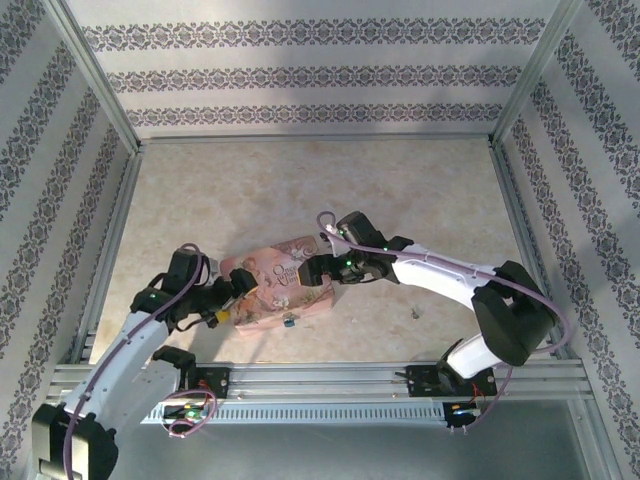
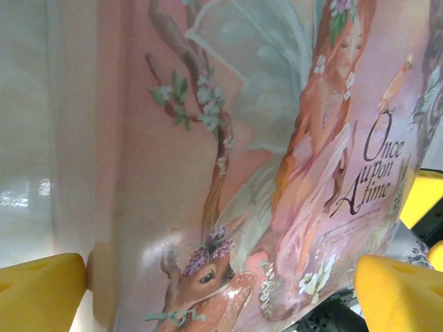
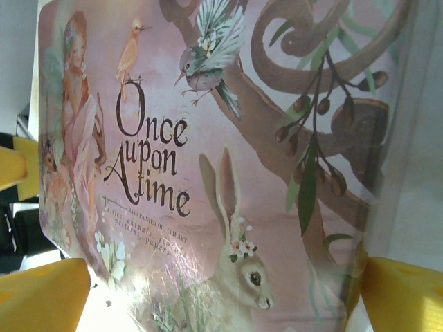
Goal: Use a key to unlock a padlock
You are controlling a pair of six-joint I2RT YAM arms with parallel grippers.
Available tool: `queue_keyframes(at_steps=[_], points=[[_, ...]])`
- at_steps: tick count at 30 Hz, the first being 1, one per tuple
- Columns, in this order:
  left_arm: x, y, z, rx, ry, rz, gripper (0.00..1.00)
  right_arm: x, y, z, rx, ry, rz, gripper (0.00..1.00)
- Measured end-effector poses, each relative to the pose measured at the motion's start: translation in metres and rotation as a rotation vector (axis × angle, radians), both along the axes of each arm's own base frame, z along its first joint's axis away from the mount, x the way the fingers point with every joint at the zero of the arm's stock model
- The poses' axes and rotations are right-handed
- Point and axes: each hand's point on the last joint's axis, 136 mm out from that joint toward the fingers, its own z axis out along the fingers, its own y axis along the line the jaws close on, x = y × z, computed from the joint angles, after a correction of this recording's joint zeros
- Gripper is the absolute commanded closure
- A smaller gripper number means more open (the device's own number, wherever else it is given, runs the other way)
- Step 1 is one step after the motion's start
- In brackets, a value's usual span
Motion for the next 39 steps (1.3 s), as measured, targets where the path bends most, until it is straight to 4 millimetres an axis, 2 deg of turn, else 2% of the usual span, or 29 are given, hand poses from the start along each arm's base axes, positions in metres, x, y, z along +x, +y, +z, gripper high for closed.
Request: queue_keyframes(at_steps=[5, 11, 15, 21, 26, 31, 39], points=[[0.021, -0.008, 0.001, 0.006, 0.000, -0.003, 0.01, 0.024, -0.006, 0.001, -0.012, -0.020, -0.058, 0.02], [0.064, -0.015, 0.004, 0.047, -0.024, -0.014, 0.01, 0.063, -0.014, 0.006, -0.013, -0.045, -0.124, 0.02], [0.093, -0.016, 0.004, 0.107, -0.053, -0.045, 0.01, 0.095, -0.012, 0.012, -0.016, -0.082, -0.144, 0.02], [0.126, -0.018, 0.002, 0.162, -0.093, -0.069, 0.01, 0.131, -0.013, 0.010, -0.037, -0.120, -0.172, 0.02], [0.150, -0.018, 0.002, 0.206, -0.130, -0.081, 0.01, 0.149, -0.016, 0.000, -0.062, -0.122, -0.189, 0.02], [0.171, -0.015, 0.002, 0.226, -0.156, -0.074, 0.01, 0.161, -0.019, -0.001, -0.065, -0.138, -0.200, 0.02], [0.183, -0.015, 0.006, 0.235, -0.205, -0.077, 0.01, 0.168, -0.030, -0.003, -0.073, -0.149, -0.229, 0.02]])
